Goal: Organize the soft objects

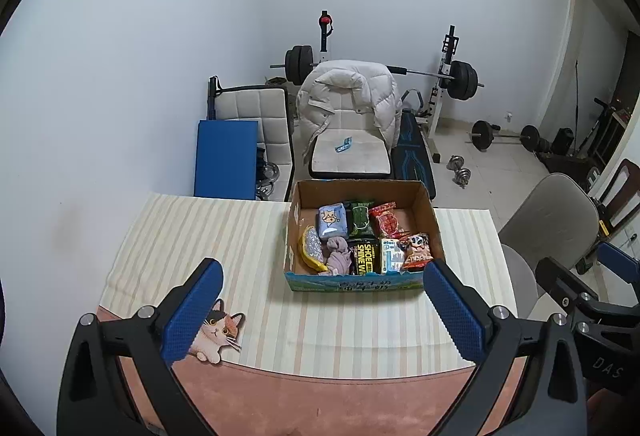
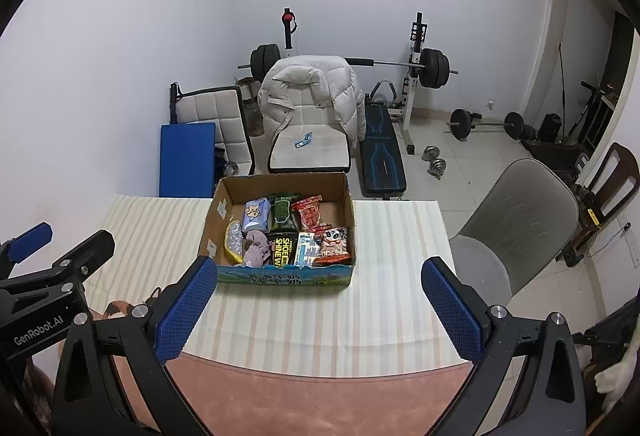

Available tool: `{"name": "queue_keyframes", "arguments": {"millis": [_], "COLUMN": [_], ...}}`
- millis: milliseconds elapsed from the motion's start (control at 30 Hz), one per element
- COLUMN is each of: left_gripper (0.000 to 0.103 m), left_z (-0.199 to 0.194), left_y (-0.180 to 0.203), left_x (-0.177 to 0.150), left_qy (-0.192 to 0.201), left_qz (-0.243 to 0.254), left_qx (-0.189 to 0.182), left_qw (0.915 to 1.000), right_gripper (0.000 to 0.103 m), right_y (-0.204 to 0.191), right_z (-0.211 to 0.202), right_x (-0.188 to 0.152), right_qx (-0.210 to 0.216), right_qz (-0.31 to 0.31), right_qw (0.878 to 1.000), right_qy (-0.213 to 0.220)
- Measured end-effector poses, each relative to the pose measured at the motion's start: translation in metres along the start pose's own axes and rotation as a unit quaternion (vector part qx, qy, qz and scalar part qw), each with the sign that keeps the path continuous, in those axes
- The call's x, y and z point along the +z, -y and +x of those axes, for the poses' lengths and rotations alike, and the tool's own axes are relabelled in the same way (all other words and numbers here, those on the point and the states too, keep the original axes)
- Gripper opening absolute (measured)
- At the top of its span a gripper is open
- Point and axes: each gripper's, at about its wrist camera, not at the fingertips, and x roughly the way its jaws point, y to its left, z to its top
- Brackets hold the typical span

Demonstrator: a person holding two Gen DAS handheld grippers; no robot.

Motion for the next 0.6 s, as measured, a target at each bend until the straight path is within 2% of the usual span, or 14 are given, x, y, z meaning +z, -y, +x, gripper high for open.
{"name": "queue_keyframes", "arguments": {"millis": [600], "left_gripper": [0.103], "left_z": [-0.0033], "left_y": [0.0002], "left_x": [0.0070], "left_qy": [0.003], "left_qz": [-0.001], "left_qx": [-0.003], "left_qw": [1.0000], "right_gripper": [0.103], "right_y": [0.0000], "right_z": [0.0050], "right_x": [0.0043], "right_qx": [-0.007], "right_qz": [0.003], "right_qw": [1.000], "right_qy": [0.012]}}
